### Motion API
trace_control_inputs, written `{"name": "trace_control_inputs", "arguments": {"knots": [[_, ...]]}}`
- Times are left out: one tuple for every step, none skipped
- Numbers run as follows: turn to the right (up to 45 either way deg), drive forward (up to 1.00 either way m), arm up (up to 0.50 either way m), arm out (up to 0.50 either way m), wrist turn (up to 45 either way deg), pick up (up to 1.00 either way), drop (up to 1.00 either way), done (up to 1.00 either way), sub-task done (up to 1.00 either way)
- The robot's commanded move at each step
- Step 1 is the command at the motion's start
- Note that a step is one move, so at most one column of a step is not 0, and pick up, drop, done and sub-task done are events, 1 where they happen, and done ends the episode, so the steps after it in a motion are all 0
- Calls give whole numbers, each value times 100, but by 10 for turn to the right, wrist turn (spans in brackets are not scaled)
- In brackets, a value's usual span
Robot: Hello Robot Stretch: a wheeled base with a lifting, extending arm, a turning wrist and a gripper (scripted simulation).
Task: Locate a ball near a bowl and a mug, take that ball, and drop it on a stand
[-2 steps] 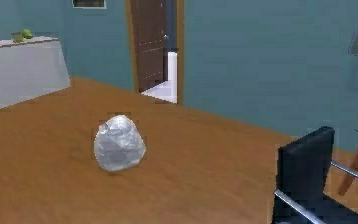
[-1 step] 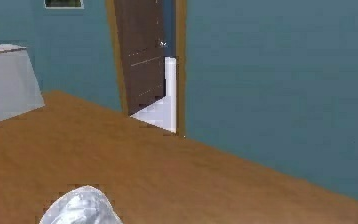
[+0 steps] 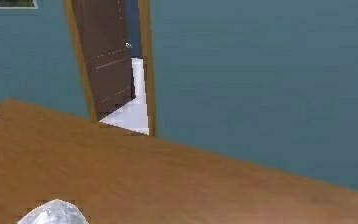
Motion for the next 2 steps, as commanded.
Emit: {"name": "trace_control_inputs", "arguments": {"knots": [[0,70,0,0,0,0,0,0,0],[-270,0,0,0,0,0,0,0,0]]}}
